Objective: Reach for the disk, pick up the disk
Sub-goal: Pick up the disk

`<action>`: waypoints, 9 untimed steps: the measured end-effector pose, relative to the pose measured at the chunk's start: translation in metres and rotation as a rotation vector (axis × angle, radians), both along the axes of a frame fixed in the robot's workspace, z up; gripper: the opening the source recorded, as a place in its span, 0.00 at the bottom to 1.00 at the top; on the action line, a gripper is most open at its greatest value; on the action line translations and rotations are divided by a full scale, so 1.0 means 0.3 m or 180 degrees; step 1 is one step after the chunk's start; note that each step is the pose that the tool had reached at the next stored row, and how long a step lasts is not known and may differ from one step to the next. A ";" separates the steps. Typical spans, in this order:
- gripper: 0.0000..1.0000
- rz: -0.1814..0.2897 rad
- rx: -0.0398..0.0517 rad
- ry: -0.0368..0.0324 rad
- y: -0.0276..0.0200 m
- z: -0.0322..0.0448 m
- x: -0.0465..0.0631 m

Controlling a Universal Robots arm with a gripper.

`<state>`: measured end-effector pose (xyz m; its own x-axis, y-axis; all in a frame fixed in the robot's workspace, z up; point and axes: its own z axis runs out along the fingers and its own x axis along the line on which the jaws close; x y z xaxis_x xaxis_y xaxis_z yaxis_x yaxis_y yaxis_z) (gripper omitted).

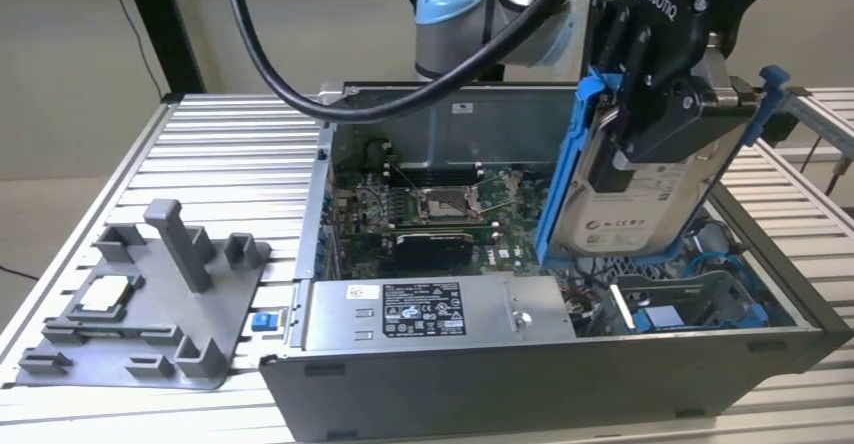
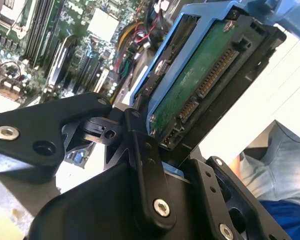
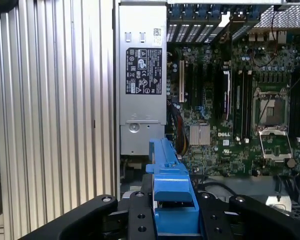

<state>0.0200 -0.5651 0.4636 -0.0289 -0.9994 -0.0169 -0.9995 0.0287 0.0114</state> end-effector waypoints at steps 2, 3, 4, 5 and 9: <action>0.00 0.0000 0.0000 0.0000 0.000 0.000 0.016; 0.00 0.0000 0.0000 0.0000 0.000 0.000 0.023; 0.00 0.0000 0.0000 0.0000 0.000 0.000 0.029; 0.00 0.0000 0.0000 0.0000 0.000 0.000 0.036; 0.00 0.0000 0.0000 0.0000 0.000 0.000 0.058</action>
